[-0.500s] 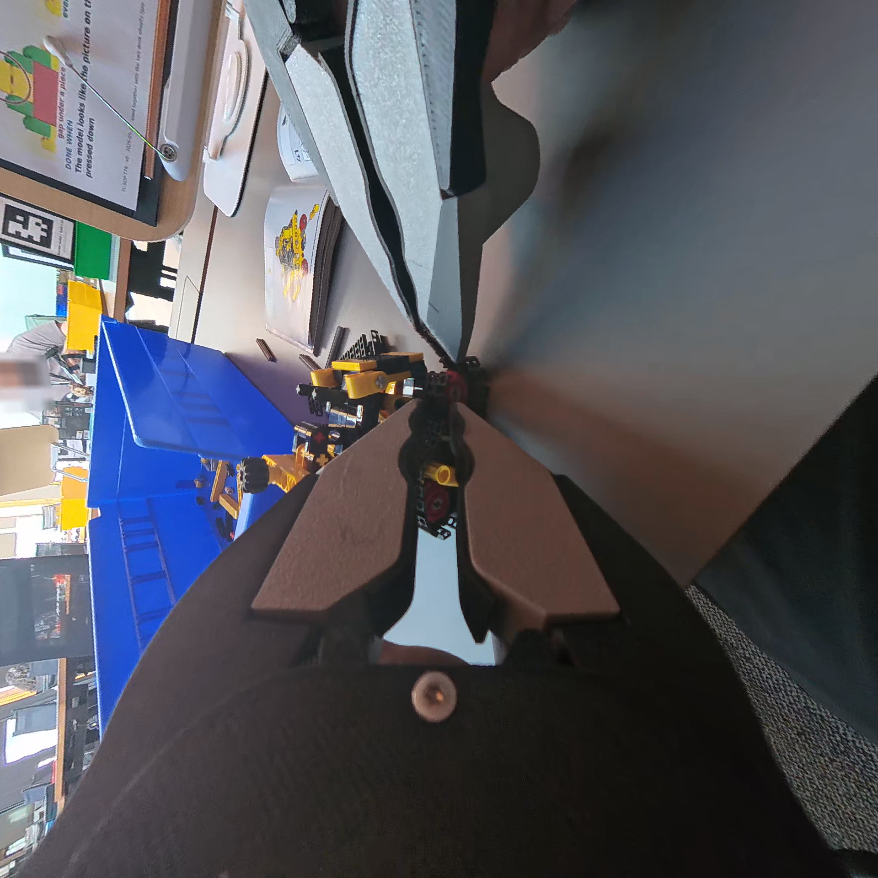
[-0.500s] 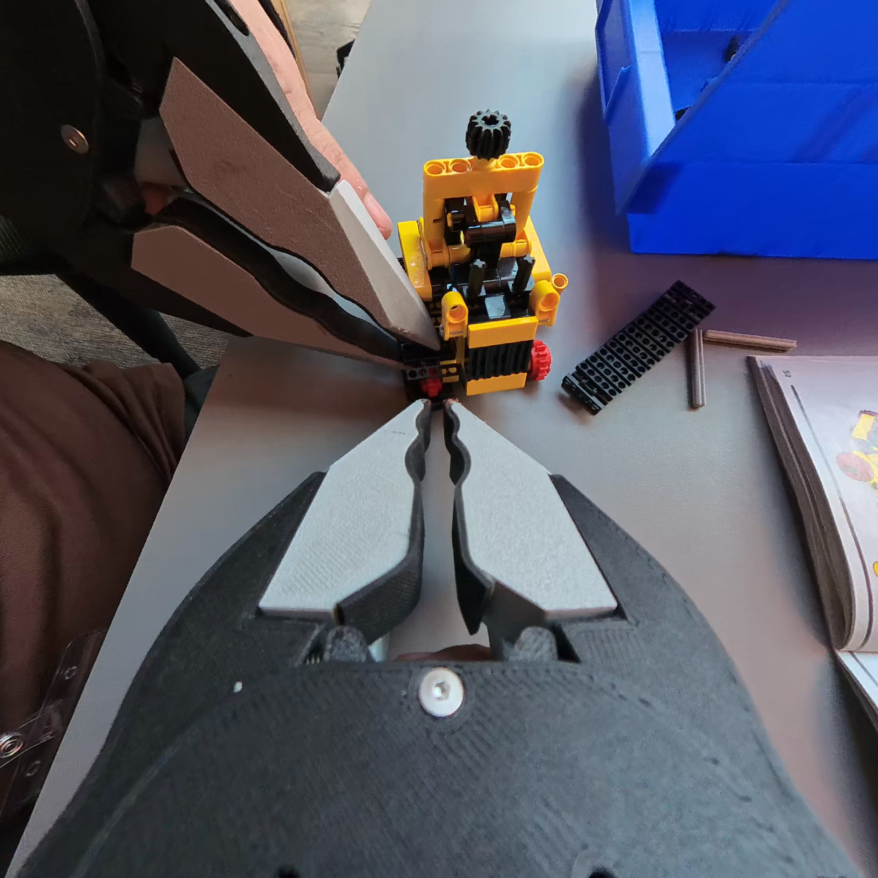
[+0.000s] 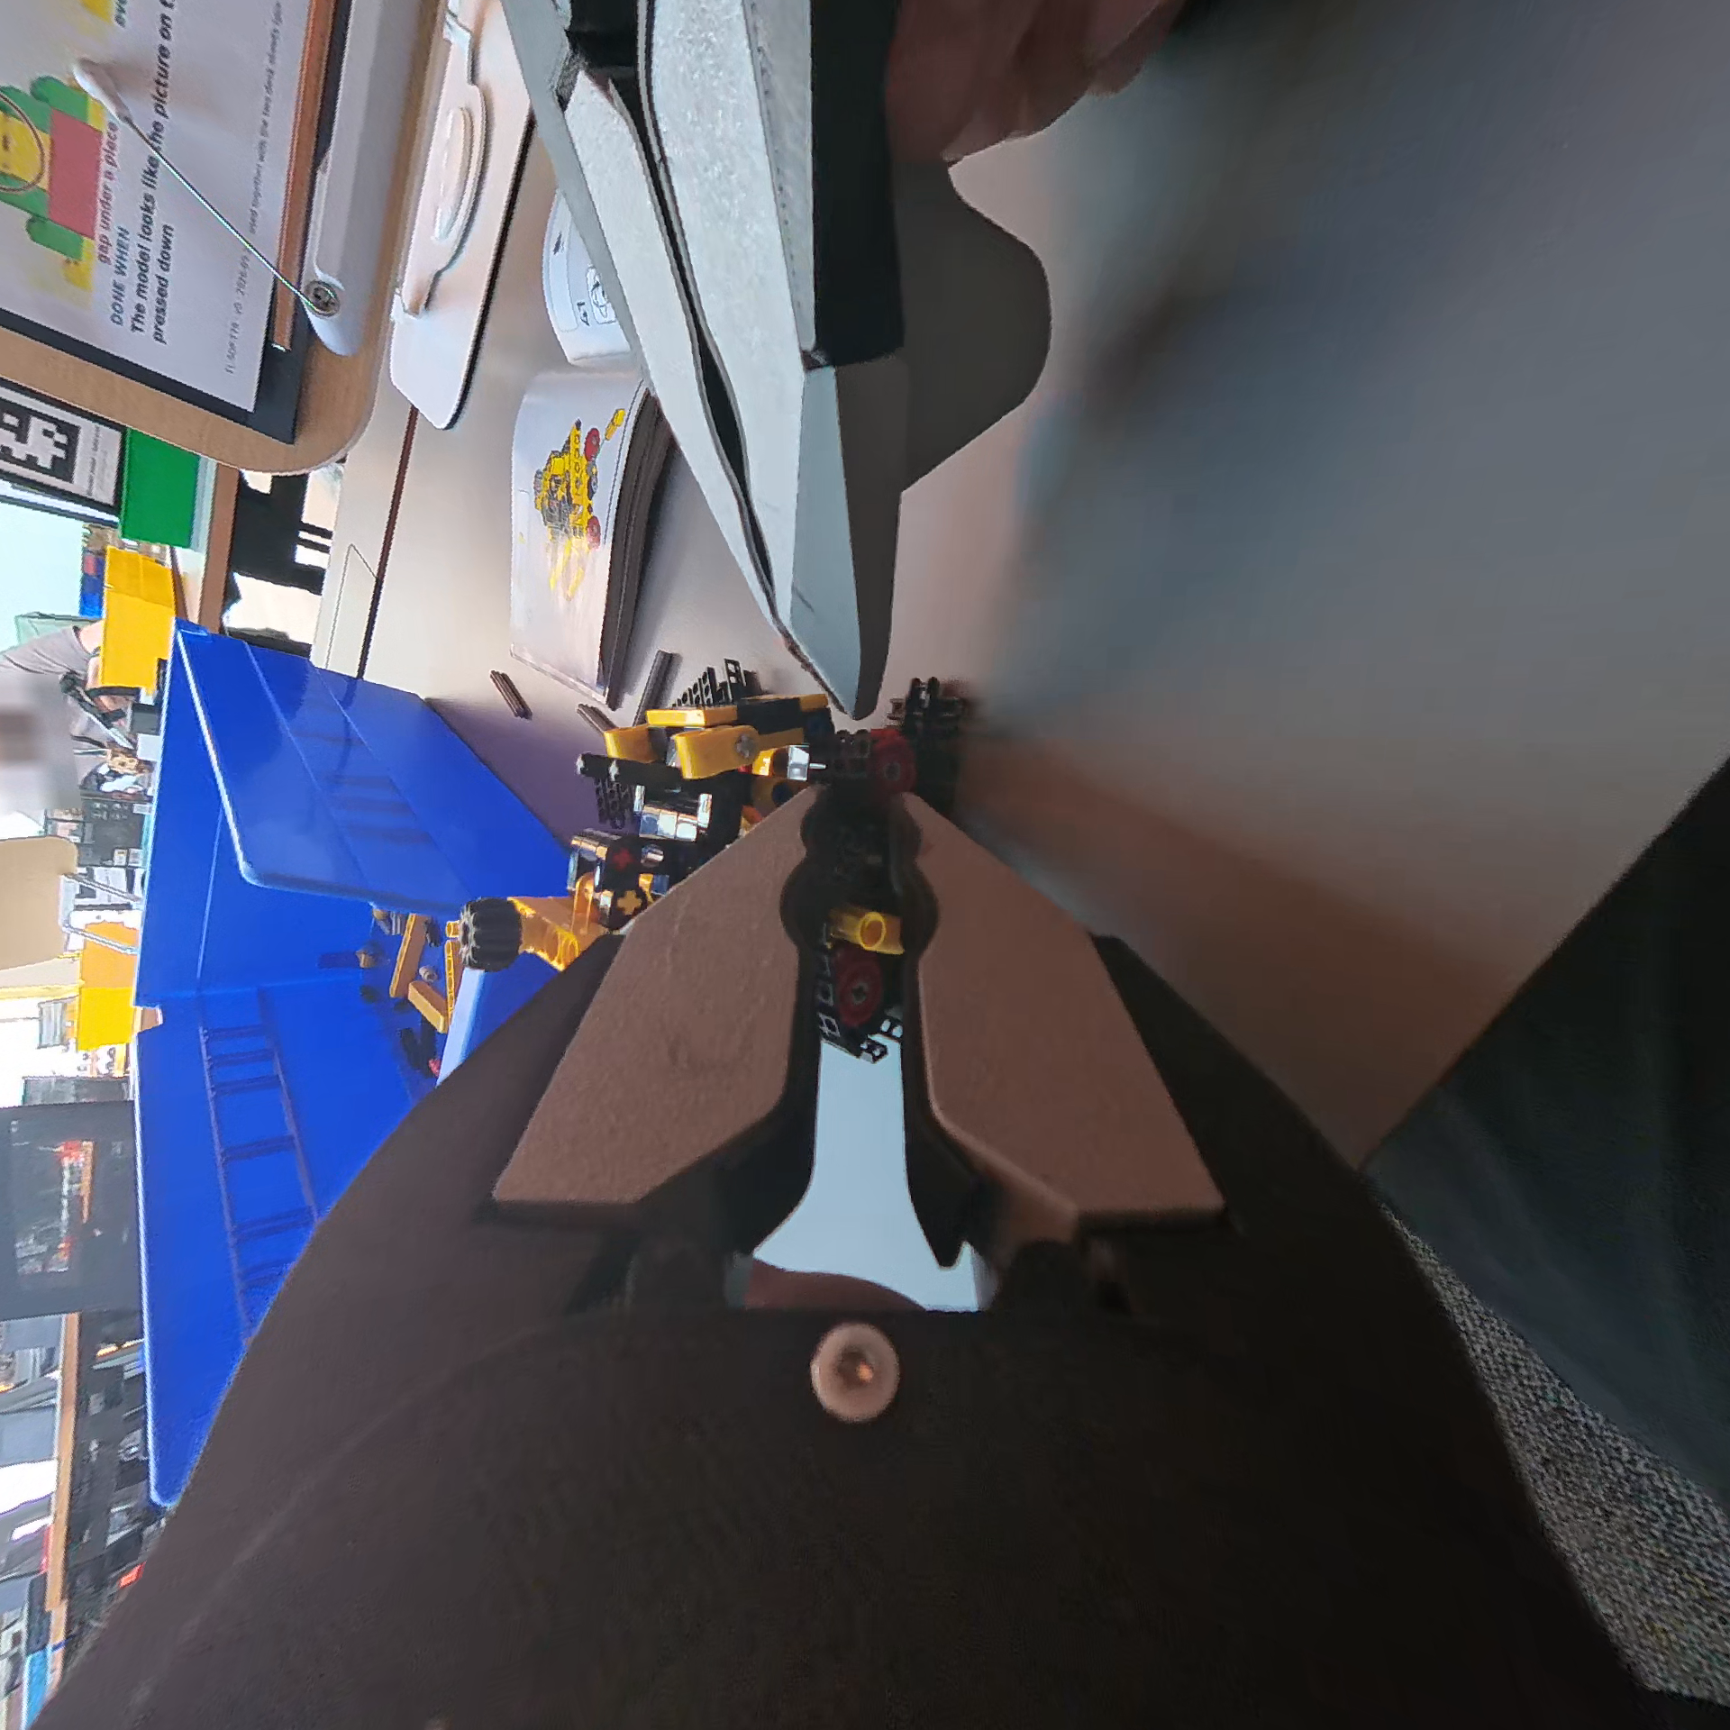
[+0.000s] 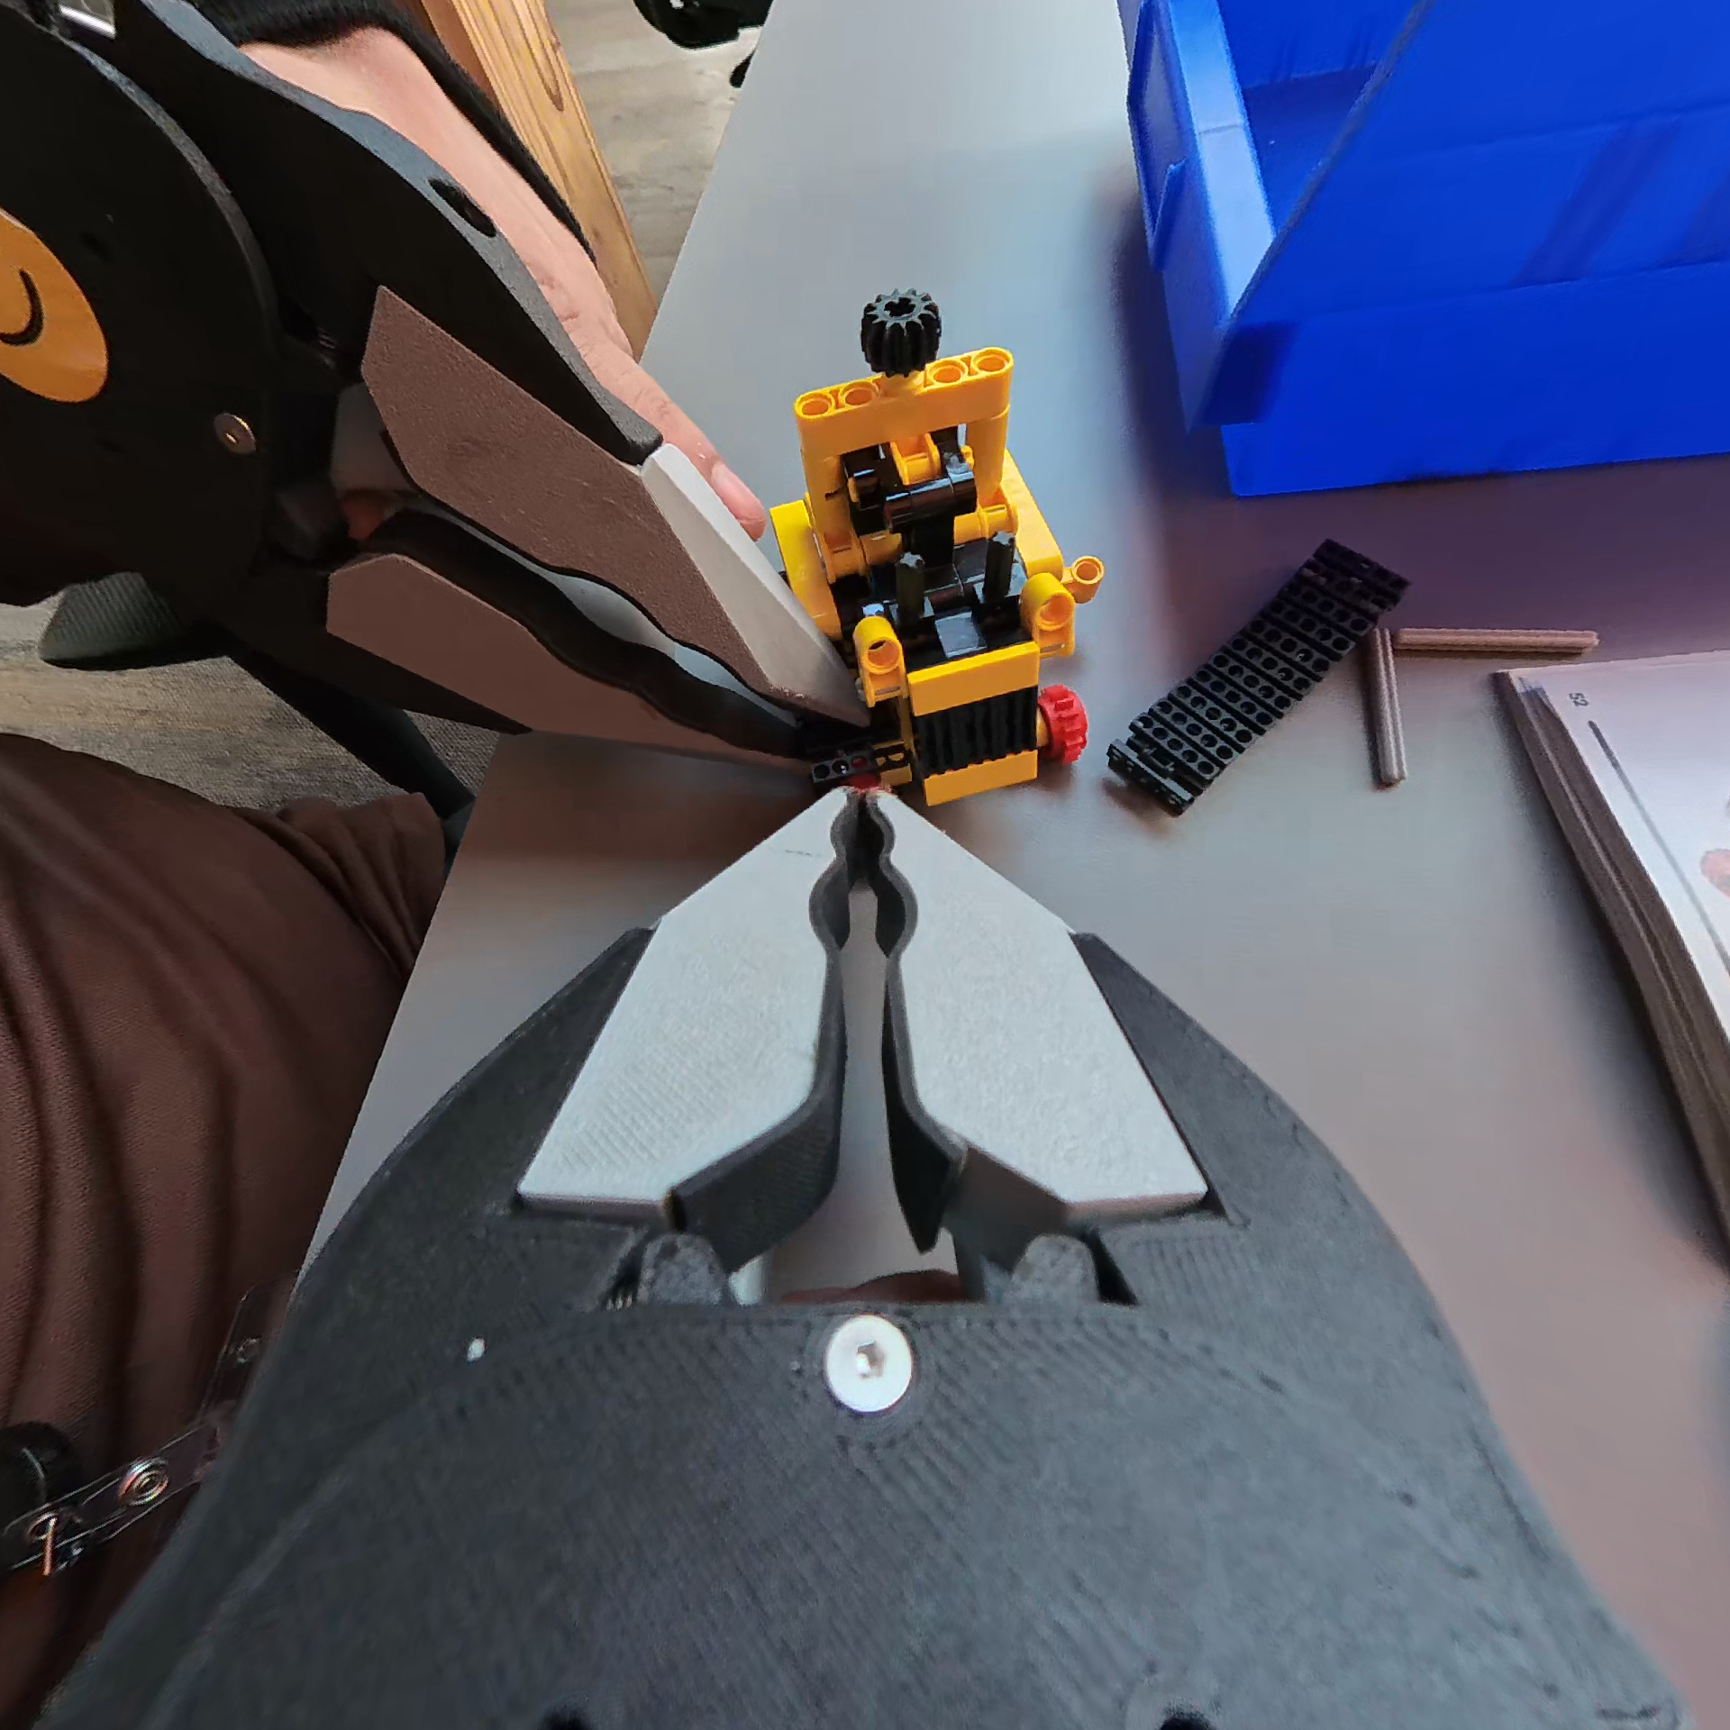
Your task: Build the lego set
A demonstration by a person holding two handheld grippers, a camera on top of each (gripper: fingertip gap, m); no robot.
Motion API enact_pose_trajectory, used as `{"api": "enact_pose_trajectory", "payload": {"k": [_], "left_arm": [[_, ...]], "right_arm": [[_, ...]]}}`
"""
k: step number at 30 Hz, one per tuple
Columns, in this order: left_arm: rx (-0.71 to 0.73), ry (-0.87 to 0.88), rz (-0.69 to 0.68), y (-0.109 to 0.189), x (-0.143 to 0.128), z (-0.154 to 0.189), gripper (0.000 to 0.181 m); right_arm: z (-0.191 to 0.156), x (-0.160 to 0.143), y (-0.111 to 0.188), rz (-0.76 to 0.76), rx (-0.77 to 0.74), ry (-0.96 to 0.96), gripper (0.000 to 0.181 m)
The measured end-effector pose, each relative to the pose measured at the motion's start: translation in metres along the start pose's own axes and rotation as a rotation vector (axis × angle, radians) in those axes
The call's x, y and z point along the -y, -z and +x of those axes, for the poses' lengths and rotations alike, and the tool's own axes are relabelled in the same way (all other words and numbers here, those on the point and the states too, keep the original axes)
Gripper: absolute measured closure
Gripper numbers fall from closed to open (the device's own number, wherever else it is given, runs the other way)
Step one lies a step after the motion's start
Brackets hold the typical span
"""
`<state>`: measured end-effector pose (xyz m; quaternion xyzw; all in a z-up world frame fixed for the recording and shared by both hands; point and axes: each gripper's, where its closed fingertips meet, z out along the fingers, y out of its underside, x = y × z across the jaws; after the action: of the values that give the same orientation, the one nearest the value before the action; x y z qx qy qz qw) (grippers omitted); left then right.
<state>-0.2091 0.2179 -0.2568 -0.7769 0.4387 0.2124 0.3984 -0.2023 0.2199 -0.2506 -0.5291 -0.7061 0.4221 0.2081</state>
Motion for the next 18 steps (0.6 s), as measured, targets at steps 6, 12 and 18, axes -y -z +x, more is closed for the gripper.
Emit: {"api": "enact_pose_trajectory", "payload": {"k": [6,12,18], "left_arm": [[0.0,0.008,0.007,0.0,0.0,0.0,0.173],[0.001,0.011,0.013,0.0,0.0,0.0,0.173],[0.005,0.013,0.018,0.0,0.0,0.0,0.172]], "right_arm": [[0.005,-0.009,0.005,-0.033,-0.01,-0.024,0.181],[0.012,-0.021,0.003,-0.117,-0.089,0.148,0.171],[0.011,-0.022,0.001,-0.13,-0.095,0.305,0.167]]}}
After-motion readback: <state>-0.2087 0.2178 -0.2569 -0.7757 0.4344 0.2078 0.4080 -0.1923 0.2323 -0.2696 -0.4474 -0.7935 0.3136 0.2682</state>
